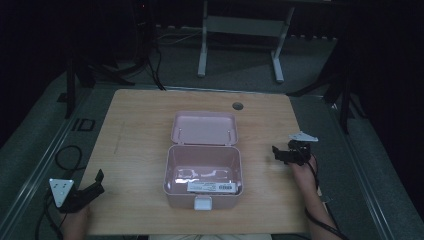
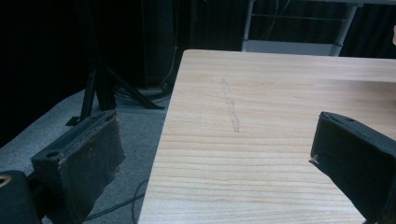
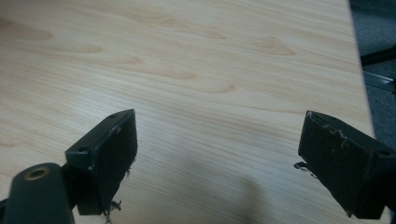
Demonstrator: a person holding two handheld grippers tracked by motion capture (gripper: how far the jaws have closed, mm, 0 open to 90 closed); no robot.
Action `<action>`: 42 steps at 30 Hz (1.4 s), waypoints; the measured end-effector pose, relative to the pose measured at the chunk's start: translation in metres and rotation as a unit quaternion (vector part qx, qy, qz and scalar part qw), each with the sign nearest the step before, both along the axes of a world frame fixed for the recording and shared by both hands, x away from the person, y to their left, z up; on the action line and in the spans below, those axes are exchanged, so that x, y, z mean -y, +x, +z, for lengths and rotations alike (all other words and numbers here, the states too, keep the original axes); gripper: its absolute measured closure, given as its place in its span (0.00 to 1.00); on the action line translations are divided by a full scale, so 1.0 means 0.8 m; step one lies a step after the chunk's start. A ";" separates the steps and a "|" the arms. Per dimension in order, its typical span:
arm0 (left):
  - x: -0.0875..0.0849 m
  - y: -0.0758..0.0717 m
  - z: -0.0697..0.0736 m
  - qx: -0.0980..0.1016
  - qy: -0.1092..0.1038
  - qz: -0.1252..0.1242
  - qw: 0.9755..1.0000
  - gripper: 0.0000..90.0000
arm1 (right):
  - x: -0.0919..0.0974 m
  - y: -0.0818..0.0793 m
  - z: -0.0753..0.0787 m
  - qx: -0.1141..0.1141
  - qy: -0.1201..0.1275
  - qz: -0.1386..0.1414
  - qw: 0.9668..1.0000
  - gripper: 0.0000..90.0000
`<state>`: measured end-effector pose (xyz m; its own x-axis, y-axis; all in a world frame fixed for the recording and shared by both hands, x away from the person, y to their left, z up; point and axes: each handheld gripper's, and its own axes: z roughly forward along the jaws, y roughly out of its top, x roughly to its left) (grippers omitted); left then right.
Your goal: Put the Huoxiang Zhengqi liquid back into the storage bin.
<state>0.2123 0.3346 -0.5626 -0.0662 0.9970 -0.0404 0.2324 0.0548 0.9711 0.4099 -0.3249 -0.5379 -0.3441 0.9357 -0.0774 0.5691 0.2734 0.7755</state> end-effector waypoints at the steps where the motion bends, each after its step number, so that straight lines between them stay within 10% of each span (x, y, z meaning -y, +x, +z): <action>1: 0.000 0.000 0.000 0.000 0.000 0.000 1.000 0.03 | 0.004 -0.001 -0.001 0.004 0.000 -0.006 1.000 0.13; 24: 0.000 0.000 0.000 0.000 0.000 0.002 1.000 0.03 | 0.063 -0.030 -0.004 0.034 0.046 -0.075 0.996 0.14; 42: 0.000 -0.001 0.000 0.001 0.001 0.000 1.000 0.03 | 0.074 -0.054 -0.014 0.034 0.055 -0.079 0.995 0.14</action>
